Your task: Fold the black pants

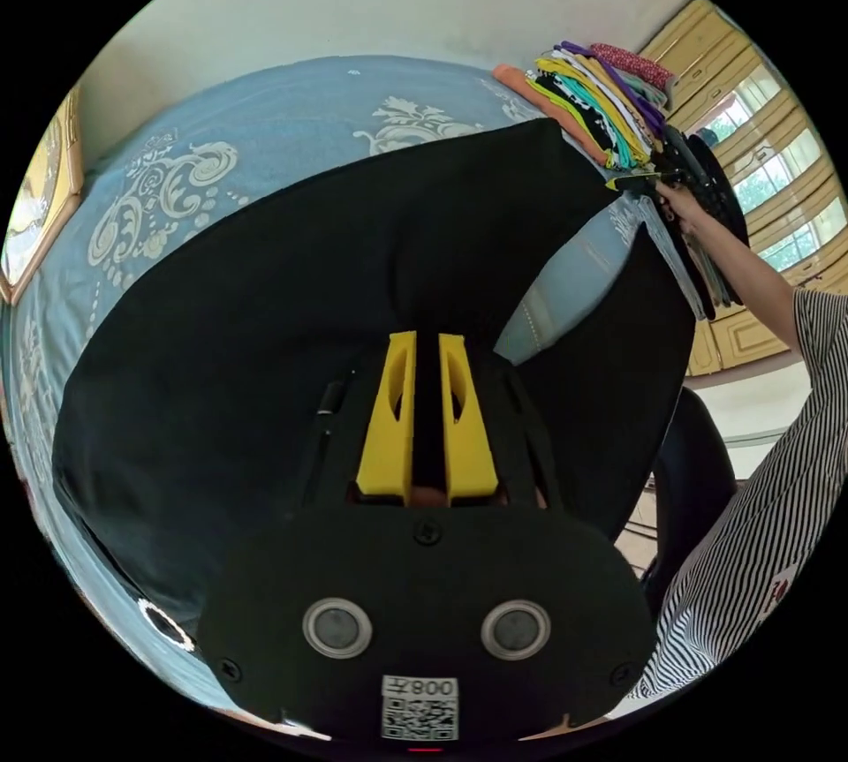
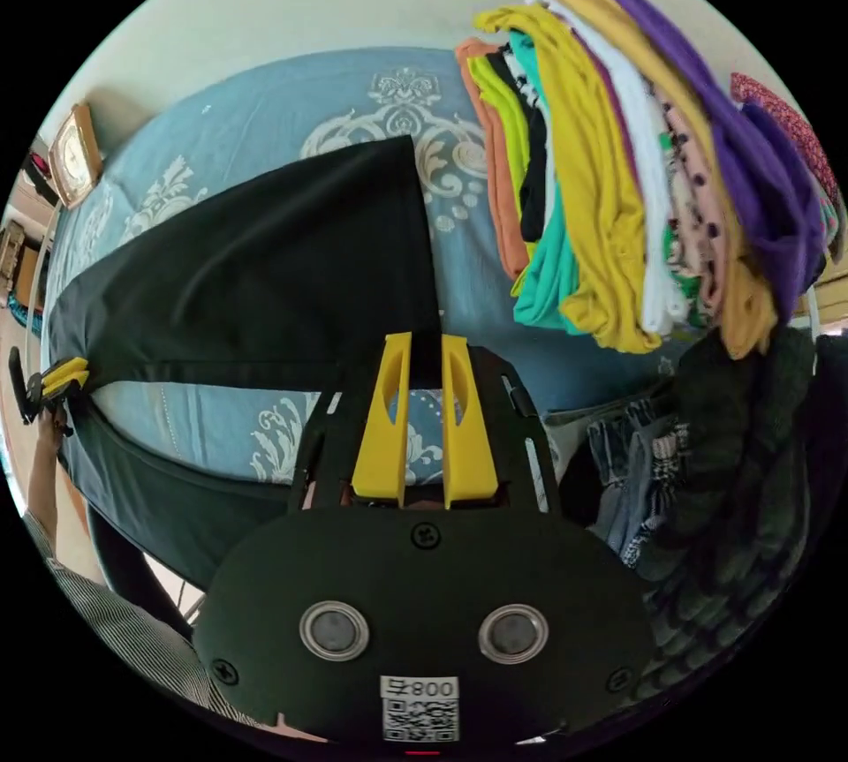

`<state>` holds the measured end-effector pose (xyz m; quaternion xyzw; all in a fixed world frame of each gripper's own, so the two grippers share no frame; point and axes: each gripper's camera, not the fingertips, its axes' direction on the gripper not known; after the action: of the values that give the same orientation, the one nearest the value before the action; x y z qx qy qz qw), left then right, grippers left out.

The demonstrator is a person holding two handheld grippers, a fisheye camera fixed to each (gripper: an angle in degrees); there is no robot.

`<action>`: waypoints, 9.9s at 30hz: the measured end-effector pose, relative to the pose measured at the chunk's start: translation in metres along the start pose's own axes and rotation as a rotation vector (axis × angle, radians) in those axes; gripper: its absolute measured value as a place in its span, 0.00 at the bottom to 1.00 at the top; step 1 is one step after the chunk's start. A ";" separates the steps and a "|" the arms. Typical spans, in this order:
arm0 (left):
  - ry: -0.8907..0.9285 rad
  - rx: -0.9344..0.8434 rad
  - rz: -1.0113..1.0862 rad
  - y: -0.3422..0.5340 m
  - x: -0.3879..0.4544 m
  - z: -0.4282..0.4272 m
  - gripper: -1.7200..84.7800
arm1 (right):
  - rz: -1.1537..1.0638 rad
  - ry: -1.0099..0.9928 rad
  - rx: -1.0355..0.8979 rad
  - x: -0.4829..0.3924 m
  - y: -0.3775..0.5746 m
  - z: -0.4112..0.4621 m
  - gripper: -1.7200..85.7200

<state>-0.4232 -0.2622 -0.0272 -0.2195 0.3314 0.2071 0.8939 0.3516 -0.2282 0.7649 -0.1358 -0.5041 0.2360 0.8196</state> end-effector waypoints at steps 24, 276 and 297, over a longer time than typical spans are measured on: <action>-0.051 0.027 0.056 0.054 0.006 0.018 0.10 | -0.065 0.181 0.087 -0.057 0.040 -0.085 0.10; -0.479 -0.223 0.089 0.313 0.202 -0.278 0.04 | -1.015 -0.143 0.112 -0.372 0.448 0.354 0.03; -0.399 -0.330 0.090 0.467 0.221 -0.179 0.03 | -1.065 -0.194 -0.042 -0.418 0.536 0.302 0.03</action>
<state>-0.6002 0.0751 -0.4202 -0.3019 0.1196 0.3373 0.8836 -0.2105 0.0045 0.3368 0.1446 -0.5811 -0.2108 0.7726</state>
